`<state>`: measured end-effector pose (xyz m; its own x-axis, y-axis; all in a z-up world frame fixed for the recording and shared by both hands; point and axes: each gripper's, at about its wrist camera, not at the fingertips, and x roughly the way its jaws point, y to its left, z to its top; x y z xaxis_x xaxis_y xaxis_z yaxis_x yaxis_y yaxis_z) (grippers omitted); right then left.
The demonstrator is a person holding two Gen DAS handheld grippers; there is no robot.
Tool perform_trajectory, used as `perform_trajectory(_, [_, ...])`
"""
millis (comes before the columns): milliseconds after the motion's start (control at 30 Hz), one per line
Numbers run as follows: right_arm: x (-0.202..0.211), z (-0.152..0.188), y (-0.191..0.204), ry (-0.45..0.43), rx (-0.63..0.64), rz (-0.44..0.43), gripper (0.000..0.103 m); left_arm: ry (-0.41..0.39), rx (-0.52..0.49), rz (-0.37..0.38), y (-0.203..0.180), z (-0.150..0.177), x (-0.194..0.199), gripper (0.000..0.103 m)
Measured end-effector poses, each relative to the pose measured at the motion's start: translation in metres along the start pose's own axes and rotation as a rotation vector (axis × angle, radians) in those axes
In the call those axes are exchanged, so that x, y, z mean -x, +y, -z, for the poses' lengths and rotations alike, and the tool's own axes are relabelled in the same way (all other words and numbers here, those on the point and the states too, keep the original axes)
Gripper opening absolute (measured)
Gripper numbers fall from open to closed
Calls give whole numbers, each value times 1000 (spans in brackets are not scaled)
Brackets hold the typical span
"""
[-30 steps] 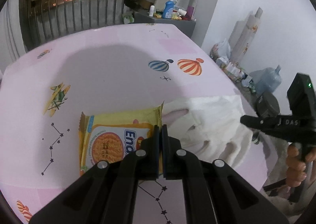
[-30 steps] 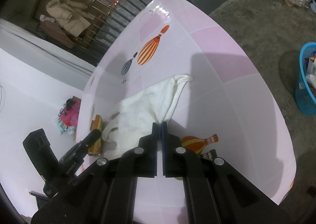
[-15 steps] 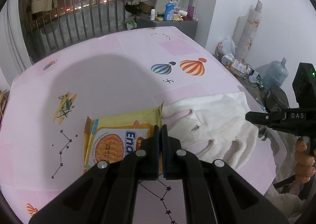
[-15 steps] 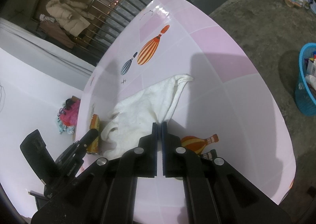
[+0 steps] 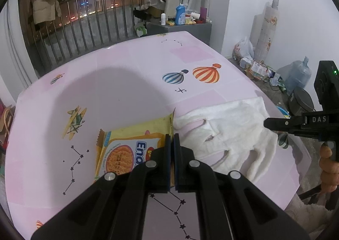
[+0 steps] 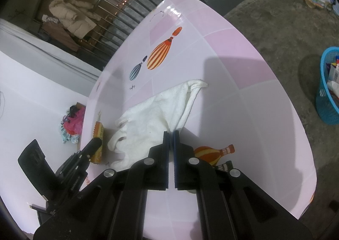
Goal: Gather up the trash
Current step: 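Grasp the white plastic bag with the right tool while the left tool holds the packet, then carry packet and plastic bag over the wastebasket and open both tools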
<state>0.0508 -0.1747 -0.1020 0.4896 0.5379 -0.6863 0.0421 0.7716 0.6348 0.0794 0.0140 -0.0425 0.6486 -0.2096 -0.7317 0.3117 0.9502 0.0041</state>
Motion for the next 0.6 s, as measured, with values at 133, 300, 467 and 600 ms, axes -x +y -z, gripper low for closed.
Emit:
perform_trajectory(133, [0,0,0,0,1,1,2,-5,-9,-6,-1,-1,1,2])
perform_trajectory(300, [3,-1,2,-16,15,9,2,-11,-10,-7,-2,-2,4,2])
perform_trajectory(467, [29,-14,6,-111,51,25,1,-53,11,39,-1,-16,21,2])
perform_trajectory(600, [70,-28,3,-237,62,52,1,-102,37,155,-5,-47,37,2])
